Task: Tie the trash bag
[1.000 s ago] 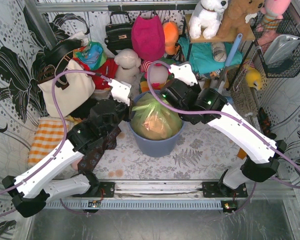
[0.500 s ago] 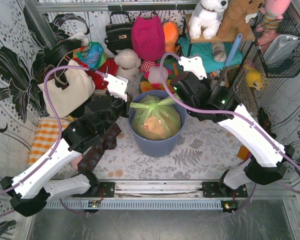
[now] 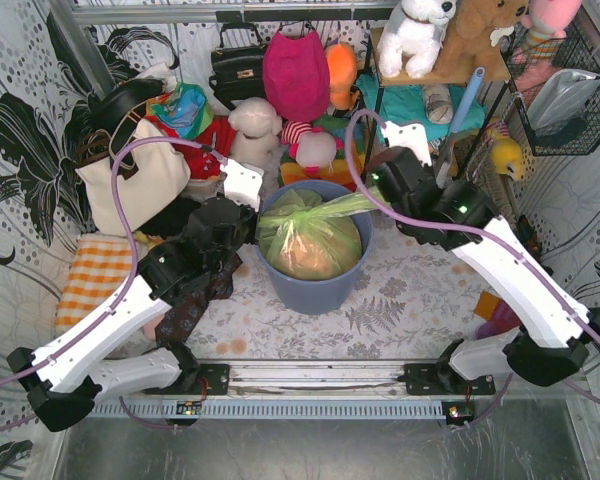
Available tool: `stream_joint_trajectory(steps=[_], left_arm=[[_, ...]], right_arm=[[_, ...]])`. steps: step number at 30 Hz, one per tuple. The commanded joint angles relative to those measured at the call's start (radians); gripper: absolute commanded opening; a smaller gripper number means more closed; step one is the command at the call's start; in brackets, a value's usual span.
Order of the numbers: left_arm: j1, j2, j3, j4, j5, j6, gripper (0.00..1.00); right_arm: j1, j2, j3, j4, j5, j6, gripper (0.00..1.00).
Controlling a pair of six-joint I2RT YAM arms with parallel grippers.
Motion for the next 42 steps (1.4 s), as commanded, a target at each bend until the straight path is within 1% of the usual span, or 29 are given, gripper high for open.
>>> stream_joint_trajectory(steps=[1,2,5,6,8,10,13,17,21,23,24,25,29,31,33,36,39,42], left_arm=[[0.005,-0.022,0.012,0.070,0.008,-0.011,0.00],[0.005,-0.019,0.013,0.071,0.007,-0.009,0.00],[0.005,-0.011,0.023,0.066,0.001,-0.003,0.00],[0.005,-0.010,0.025,0.066,0.002,-0.002,0.00],[0.005,-0.008,0.030,0.067,0.006,0.000,0.00],[0.005,-0.005,0.035,0.069,0.010,0.002,0.00],[0.005,0.003,0.037,0.074,0.014,0.009,0.00],[0.005,0.012,0.044,0.074,0.034,0.007,0.00],[0.005,0.007,0.041,0.073,0.040,0.008,0.00],[0.005,0.001,0.035,0.074,0.037,0.010,0.00],[0.005,-0.001,0.034,0.073,0.034,0.010,0.00],[0.005,-0.003,0.032,0.072,0.032,0.008,0.00],[0.005,-0.009,0.028,0.075,0.033,0.007,0.00],[0.005,-0.010,0.029,0.072,0.032,0.009,0.00],[0.005,-0.009,0.030,0.071,0.030,0.011,0.00],[0.005,-0.007,0.032,0.072,0.029,0.011,0.00],[0.005,-0.005,0.033,0.077,0.033,0.008,0.00],[0.005,0.000,0.040,0.075,0.034,0.007,0.00]], right_arm=[[-0.005,-0.118,0.049,0.092,-0.206,-0.031,0.09],[-0.005,-0.152,0.038,0.119,-0.258,-0.054,0.19],[-0.005,-0.254,0.000,0.197,-0.397,-0.117,0.57],[-0.005,-0.278,-0.011,0.216,-0.446,-0.139,0.67],[-0.005,-0.309,-0.027,0.244,-0.551,-0.185,0.80],[-0.005,-0.324,-0.046,0.268,-0.626,-0.217,0.89],[-0.011,-0.333,-0.071,0.308,-0.697,-0.235,0.96],[-0.058,-0.291,-0.068,0.330,-0.866,-0.238,0.97],[-0.109,-0.270,-0.085,0.382,-0.980,-0.247,0.96],[-0.198,-0.264,-0.103,0.404,-1.094,-0.253,0.96],[-0.247,-0.257,-0.117,0.415,-1.169,-0.252,0.96],[-0.302,-0.252,-0.129,0.429,-1.276,-0.252,0.95],[-0.505,-0.266,-0.230,0.534,-1.610,-0.235,0.88],[-0.563,-0.280,-0.265,0.581,-1.720,-0.233,0.81],[-0.583,-0.286,-0.288,0.605,-1.802,-0.247,0.73],[-0.585,-0.291,-0.314,0.641,-1.890,-0.247,0.66],[-0.585,-0.294,-0.333,0.674,-1.948,-0.234,0.64],[-0.584,-0.297,-0.352,0.702,-1.955,-0.217,0.65]])
